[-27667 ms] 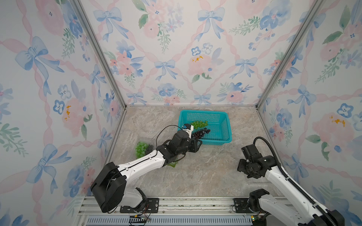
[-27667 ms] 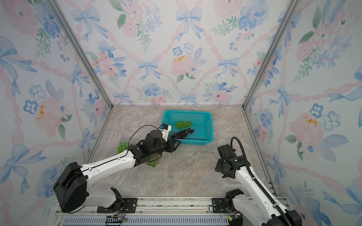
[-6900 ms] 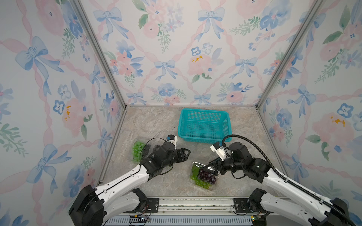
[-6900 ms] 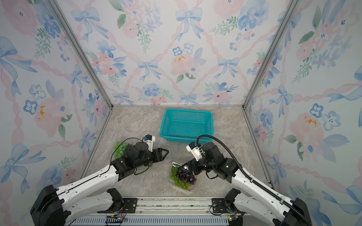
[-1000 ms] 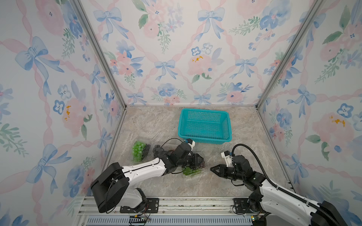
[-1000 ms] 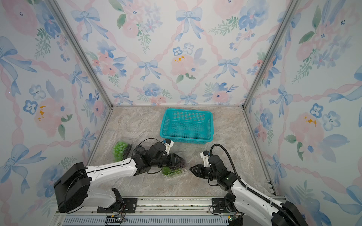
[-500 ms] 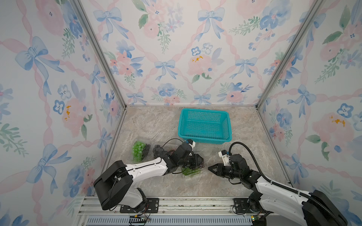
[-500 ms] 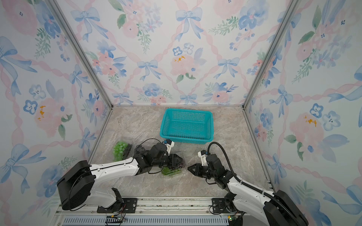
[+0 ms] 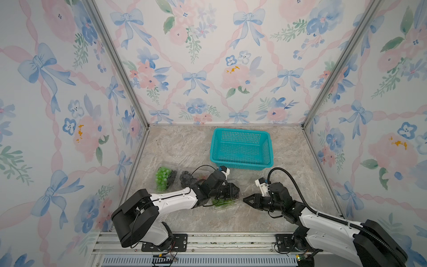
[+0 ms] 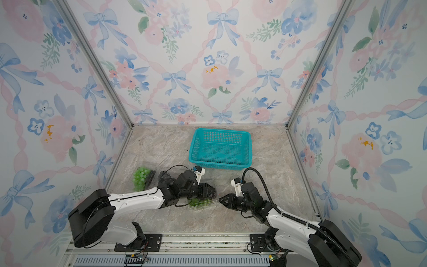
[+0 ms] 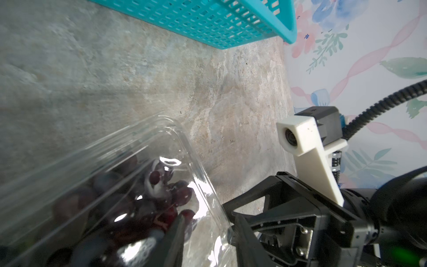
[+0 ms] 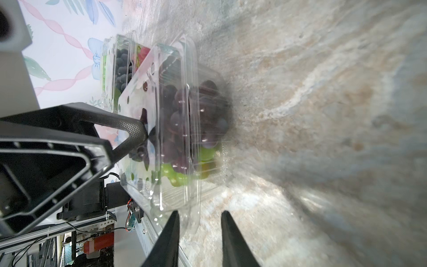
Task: Pack grapes into containers
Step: Close the packing box at the center of the board.
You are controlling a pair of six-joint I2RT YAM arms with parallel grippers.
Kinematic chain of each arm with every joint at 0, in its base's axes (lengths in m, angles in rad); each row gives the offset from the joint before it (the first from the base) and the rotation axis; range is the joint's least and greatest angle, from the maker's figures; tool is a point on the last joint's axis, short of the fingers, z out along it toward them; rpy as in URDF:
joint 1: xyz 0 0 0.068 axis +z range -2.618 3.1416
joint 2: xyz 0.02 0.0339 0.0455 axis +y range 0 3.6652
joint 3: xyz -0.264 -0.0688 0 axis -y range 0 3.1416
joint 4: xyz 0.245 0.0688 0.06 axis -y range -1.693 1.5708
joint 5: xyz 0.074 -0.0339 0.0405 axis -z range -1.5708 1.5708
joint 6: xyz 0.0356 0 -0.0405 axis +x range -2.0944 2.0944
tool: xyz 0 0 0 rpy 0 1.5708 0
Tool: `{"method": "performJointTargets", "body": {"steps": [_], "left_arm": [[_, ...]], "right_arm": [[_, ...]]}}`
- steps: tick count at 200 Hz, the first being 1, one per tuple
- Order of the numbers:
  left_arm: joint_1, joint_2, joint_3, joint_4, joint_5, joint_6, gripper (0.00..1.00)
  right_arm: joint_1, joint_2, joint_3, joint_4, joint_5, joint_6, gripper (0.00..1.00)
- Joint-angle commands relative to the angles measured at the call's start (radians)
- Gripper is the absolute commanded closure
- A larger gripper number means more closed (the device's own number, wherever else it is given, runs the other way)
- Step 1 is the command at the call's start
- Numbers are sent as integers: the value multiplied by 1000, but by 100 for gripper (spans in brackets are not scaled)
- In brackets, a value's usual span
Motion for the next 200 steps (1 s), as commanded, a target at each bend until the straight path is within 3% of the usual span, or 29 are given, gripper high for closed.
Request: {"method": "performJointTargets", "body": {"steps": [1, 59, 100, 142, 200], "left_arm": [[-5, 13, -18, -13, -4, -4, 61], [-5, -1, -24, -6, -4, -9, 61], [-4, -7, -24, -2, -7, -11, 61], [-4, -3, -25, 3, -4, -11, 61], [-3, -12, -24, 5, -7, -13, 61]], "right_arm": [[17, 34, 20, 56, -13, 14, 69], [32, 18, 51, 26, -16, 10, 64], [34, 66, 47, 56, -25, 14, 73], [42, 115, 26, 115, -27, 39, 76], [61, 99, 14, 118, -8, 57, 69]]}}
